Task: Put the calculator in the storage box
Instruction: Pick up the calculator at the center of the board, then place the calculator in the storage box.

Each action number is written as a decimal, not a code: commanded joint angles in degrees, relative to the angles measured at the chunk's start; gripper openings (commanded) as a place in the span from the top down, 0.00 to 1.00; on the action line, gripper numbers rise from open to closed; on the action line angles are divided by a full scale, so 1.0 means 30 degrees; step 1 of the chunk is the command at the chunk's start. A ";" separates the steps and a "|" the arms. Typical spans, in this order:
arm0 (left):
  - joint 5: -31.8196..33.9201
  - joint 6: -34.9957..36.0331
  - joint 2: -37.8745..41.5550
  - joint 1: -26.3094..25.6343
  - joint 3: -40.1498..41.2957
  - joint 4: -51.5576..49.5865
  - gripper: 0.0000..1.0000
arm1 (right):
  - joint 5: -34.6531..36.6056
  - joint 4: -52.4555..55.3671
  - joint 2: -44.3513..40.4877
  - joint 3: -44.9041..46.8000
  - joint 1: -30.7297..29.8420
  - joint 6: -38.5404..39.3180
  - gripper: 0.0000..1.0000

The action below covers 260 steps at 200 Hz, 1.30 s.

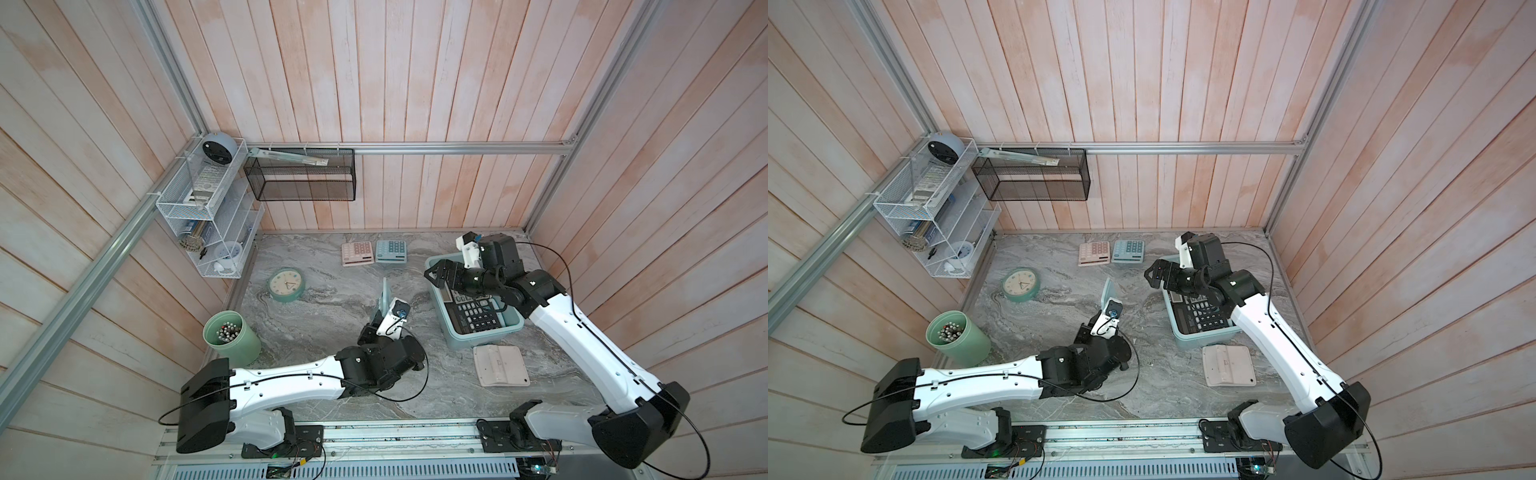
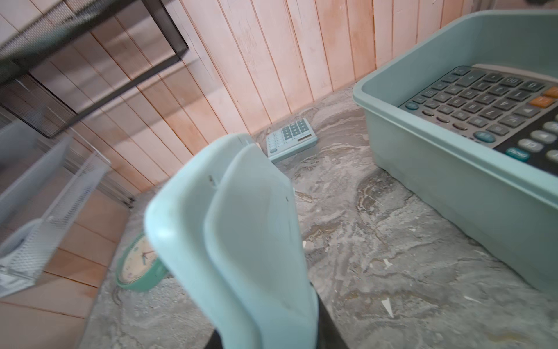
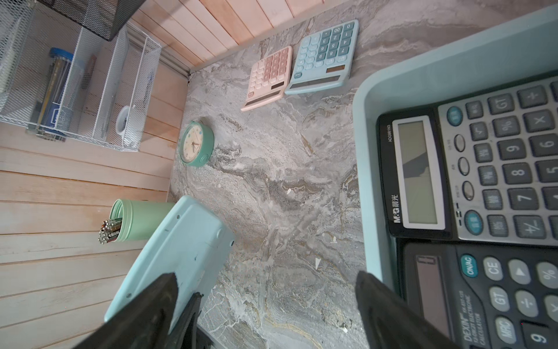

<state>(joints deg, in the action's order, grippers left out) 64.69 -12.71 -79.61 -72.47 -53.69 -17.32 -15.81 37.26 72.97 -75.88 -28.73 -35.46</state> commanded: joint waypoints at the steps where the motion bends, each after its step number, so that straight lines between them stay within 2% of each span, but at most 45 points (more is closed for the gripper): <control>1: 0.4599 0.4039 -0.1489 -0.0500 -0.0884 0.2282 0.87 | 0.0305 0.1175 -0.0571 -0.0677 0.0027 0.1058 0.02; 34: 0.6712 0.8111 -0.3858 -0.0761 -0.1383 0.5199 0.87 | -0.0500 0.0844 -0.1130 -0.0489 0.0056 0.1618 0.02; 66: 0.7636 1.2874 -0.5296 -0.0977 -0.1019 1.0243 0.87 | -0.2292 -0.0119 -0.1197 -0.0349 0.0055 0.2006 0.02; 80: 0.7901 1.5216 -0.5896 -0.1065 -0.0786 1.2787 0.87 | -0.3155 -0.0397 -0.0984 -0.0307 0.0029 0.2086 0.10; 94: 0.8185 1.8362 -0.6555 -0.1178 -0.0400 1.6476 0.87 | -0.3429 -0.0203 -0.0599 -0.0378 0.0028 0.2282 0.15; 108: 0.8392 2.2321 -0.7391 -0.1301 0.0083 2.1911 0.87 | -0.3639 0.0333 0.0002 -0.0727 -0.0024 0.2649 0.22; 116: 0.8547 2.5087 -0.8057 -0.1332 0.0192 2.5508 0.87 | -0.3692 0.0463 0.0310 -0.0903 -0.0163 0.2913 0.26; 128: 0.8761 3.0521 -0.9500 -0.1332 -0.0040 3.1978 0.87 | -0.3623 0.0550 0.0722 -0.1066 -0.0413 0.3252 0.28; 132: 0.8938 3.1293 -0.9889 -0.1329 -0.0271 3.2440 0.88 | -0.3632 0.0587 0.0870 -0.1102 -0.0455 0.3383 0.30; 161: 0.8965 3.1350 -1.0742 -0.1479 -0.0728 3.2492 0.89 | -0.3536 0.0900 0.2028 -0.1200 -0.0734 0.3949 0.37; 209: 0.9083 3.1212 -1.0669 -0.1549 -0.0773 3.2485 0.89 | -0.1599 0.1731 0.2538 -0.0973 -0.0734 0.4691 0.37; 231: 0.9026 3.1160 -1.0639 -0.1567 -0.0783 3.2493 0.89 | -0.2857 0.1099 0.2737 -0.0507 -0.0720 0.4801 0.39; 260: 0.9028 3.1104 -1.0698 -0.1573 -0.0878 3.2493 0.89 | -0.5520 -0.0127 0.3312 0.0043 -0.0746 0.4243 0.59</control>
<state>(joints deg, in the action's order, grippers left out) 89.56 80.44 -112.44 -76.95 -54.72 77.01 -26.65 38.76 80.82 -77.32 -30.72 -22.50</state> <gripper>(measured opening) 0.167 0.476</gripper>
